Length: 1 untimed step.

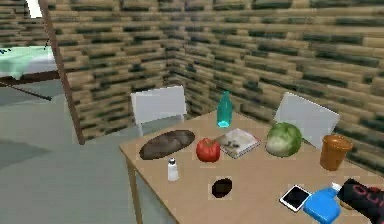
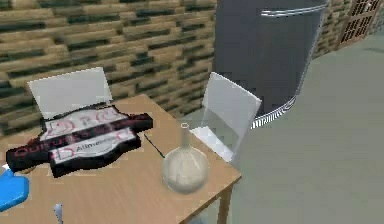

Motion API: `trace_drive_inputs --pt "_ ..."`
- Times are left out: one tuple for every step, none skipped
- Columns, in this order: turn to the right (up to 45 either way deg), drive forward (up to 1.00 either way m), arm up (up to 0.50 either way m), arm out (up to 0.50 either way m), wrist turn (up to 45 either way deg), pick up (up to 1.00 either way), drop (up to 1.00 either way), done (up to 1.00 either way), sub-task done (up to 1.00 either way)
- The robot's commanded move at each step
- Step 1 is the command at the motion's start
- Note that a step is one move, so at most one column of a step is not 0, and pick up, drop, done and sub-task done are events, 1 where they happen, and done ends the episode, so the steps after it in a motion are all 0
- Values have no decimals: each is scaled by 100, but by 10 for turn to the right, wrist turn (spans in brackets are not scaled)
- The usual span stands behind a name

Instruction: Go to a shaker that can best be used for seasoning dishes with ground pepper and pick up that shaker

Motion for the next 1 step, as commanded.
trace_drive_inputs --pt "-450 0 0 0 0 0 0 0 0"
